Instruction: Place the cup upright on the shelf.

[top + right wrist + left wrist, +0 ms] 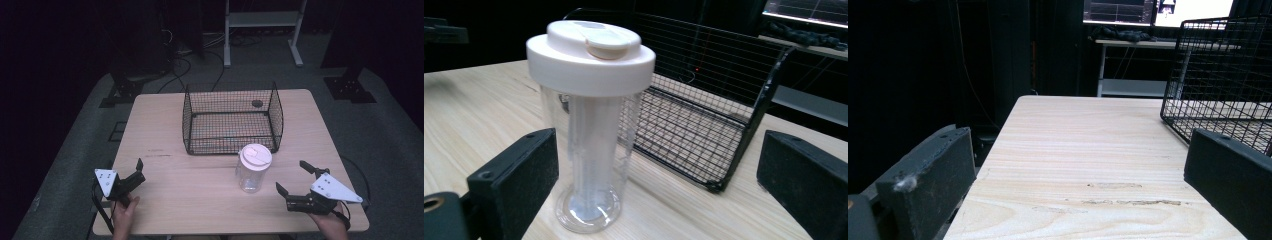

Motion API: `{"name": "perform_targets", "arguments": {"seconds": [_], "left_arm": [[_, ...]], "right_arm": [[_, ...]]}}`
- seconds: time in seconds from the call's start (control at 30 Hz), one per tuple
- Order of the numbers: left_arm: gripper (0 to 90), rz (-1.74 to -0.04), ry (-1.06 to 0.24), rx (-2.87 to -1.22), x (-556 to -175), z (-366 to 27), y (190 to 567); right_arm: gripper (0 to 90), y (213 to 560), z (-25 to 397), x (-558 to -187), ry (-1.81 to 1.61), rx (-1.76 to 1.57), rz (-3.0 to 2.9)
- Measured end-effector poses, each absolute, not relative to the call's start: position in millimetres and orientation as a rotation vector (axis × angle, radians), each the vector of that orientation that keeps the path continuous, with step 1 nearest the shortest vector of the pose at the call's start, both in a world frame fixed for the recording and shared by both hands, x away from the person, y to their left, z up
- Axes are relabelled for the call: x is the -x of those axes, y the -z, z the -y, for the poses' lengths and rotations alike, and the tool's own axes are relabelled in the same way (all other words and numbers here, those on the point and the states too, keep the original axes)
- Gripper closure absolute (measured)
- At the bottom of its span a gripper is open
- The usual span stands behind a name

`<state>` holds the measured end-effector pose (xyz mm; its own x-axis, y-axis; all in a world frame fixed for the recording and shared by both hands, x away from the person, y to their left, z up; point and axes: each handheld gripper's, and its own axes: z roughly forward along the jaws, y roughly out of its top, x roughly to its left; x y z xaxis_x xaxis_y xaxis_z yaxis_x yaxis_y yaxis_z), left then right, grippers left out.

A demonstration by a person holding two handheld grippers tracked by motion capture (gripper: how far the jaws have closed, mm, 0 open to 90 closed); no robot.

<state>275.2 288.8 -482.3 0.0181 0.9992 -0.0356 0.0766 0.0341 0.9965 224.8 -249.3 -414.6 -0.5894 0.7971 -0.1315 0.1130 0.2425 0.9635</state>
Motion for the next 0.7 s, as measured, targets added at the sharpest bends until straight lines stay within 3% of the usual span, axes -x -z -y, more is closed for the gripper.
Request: {"name": "perform_targets", "arguments": {"seconds": [0.7], "left_arm": [[0.0, -1.267, -1.130, -1.247, -275.2, -288.9, 482.3]], "right_arm": [[2.4, 410.6, 218.0, -232.9, -1.414, -0.767, -1.927]]}}
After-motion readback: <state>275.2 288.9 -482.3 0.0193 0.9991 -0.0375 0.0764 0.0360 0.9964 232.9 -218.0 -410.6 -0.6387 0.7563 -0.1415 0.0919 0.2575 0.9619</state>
